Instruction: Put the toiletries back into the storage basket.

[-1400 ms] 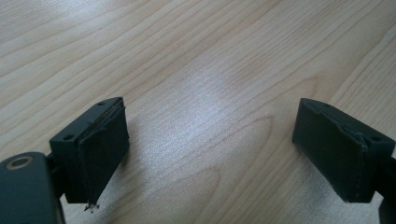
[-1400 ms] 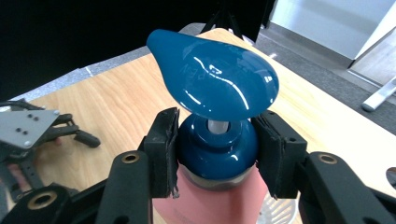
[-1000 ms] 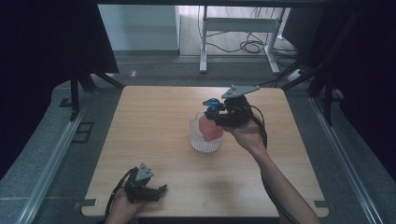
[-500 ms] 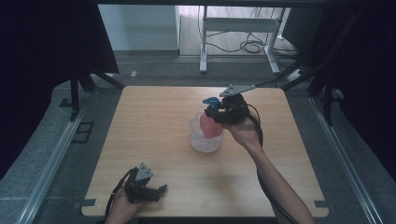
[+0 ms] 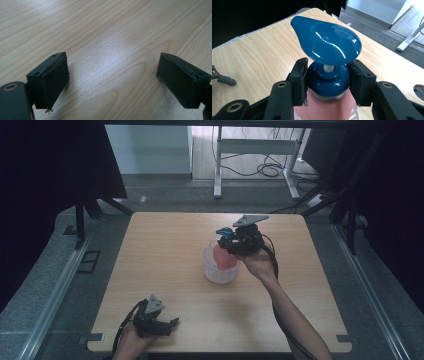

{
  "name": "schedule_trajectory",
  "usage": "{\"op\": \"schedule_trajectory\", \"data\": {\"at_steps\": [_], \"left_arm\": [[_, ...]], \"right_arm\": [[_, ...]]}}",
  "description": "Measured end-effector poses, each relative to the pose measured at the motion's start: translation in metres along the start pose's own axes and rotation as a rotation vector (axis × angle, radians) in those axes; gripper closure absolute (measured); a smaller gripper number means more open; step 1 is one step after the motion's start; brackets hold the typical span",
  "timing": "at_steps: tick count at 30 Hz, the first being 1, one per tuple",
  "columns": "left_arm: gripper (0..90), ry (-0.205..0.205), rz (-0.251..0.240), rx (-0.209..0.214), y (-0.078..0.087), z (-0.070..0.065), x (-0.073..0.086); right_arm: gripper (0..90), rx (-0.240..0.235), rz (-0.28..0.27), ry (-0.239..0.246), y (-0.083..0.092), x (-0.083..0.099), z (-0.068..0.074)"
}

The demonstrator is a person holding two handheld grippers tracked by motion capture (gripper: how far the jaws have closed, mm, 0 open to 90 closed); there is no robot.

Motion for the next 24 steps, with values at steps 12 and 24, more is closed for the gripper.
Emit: {"op": "schedule_trajectory", "data": {"at_steps": [12, 24], "left_arm": [[10.4, -0.006, 0.004, 0.001, 0.000, 0.000, 0.000], [10.4, -0.006, 0.004, 0.001, 0.000, 0.000, 0.000]], "right_arm": [[52.6, -0.006, 0.015, -0.002, -0.012, 0.010, 0.000], [52.7, -0.009, 0.039, -0.005, -0.026, 0.023, -0.001]]}}
Point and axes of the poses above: each handheld gripper's, and its own axes: y roughly backward along the jaws, x roughly out of its underside, z roughly to its left, the point moved 7 cm from there along -y, roughly forward along the jaws, and after that the axes turned 8 degrees about -y, right-handed, at the moved point
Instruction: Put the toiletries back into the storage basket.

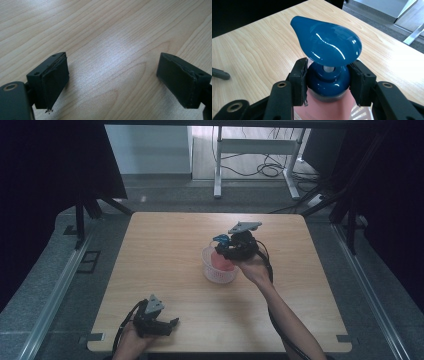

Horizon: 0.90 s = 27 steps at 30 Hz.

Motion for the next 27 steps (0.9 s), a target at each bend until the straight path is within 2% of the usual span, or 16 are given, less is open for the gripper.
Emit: {"op": "schedule_trajectory", "data": {"at_steps": [14, 27], "left_arm": [[10.4, 0.001, -0.001, 0.000, 0.000, 0.000, 0.000], [10.4, 0.002, -0.003, 0.001, 0.000, 0.000, 0.000]], "right_arm": [[52.6, -0.003, 0.021, -0.003, -0.014, 0.012, -0.002], [52.5, -0.012, 0.036, -0.032, -0.022, 0.022, -0.008]]}}
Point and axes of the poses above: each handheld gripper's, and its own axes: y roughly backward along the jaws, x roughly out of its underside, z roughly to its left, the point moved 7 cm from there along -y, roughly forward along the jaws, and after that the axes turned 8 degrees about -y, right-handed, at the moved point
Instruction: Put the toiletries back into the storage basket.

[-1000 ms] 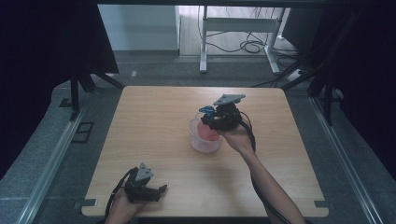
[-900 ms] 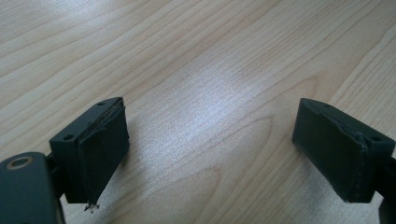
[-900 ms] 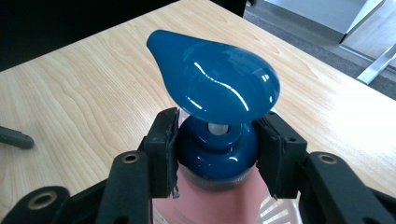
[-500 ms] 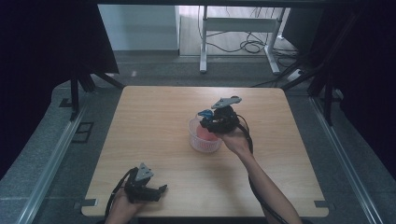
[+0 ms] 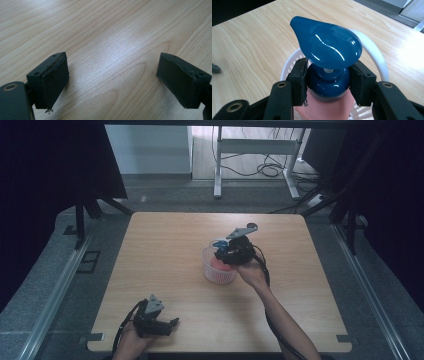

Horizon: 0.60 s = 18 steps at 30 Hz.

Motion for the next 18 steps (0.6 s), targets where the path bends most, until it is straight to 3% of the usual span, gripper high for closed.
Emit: {"op": "schedule_trajectory", "data": {"at_steps": [9, 18], "left_arm": [[10.4, -0.001, 0.000, 0.000, 0.0000, 0.0000, 0.0000], [10.4, 0.000, 0.000, 0.000, 0.0000, 0.0000, 0.0000]], "right_arm": [[49.0, -0.040, 0.009, -0.046, 0.0016, 0.0035, -0.0042], [47.2, -0.037, 0.003, -0.036, 0.0038, 0.0034, -0.0028]]}}
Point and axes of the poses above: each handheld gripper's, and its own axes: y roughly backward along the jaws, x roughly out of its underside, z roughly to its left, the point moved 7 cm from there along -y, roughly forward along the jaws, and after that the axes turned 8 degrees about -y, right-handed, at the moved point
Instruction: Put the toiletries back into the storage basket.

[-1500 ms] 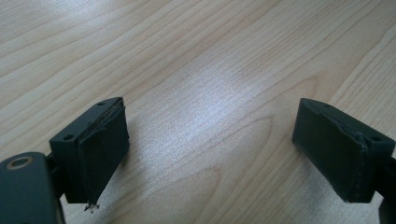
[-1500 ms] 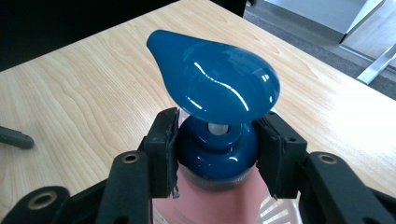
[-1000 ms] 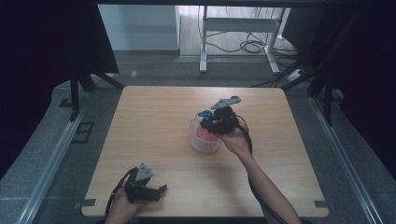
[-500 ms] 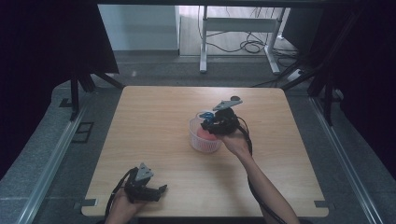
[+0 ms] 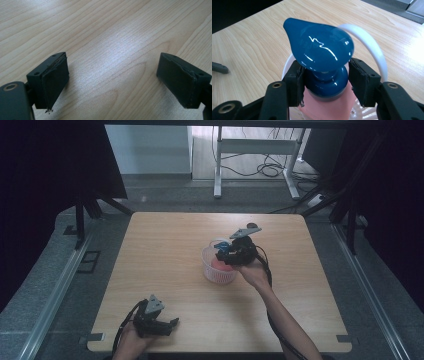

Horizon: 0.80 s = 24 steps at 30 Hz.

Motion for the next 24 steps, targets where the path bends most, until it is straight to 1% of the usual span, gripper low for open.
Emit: {"op": "schedule_trajectory", "data": {"at_steps": [6, 13, 20, 24], "left_arm": [[10.4, 0.000, 0.000, 0.000, 0.000, 0.000, 0.000], [10.4, 0.000, 0.000, 0.000, 0.000, 0.000, 0.000], [10.4, 0.000, 0.000, 0.000, 0.000, 0.000, 0.000], [10.4, 0.000, 0.000, 0.000, 0.000, 0.000, 0.000]], "right_arm": [[44.2, -0.008, -0.003, 0.011, 0.003, -0.001, 0.002], [35.7, -0.018, -0.003, 0.017, 0.006, -0.003, 0.005], [26.9, -0.006, -0.014, 0.025, 0.010, -0.005, 0.006], [23.9, -0.004, -0.016, 0.027, 0.011, -0.005, 0.007]]}}
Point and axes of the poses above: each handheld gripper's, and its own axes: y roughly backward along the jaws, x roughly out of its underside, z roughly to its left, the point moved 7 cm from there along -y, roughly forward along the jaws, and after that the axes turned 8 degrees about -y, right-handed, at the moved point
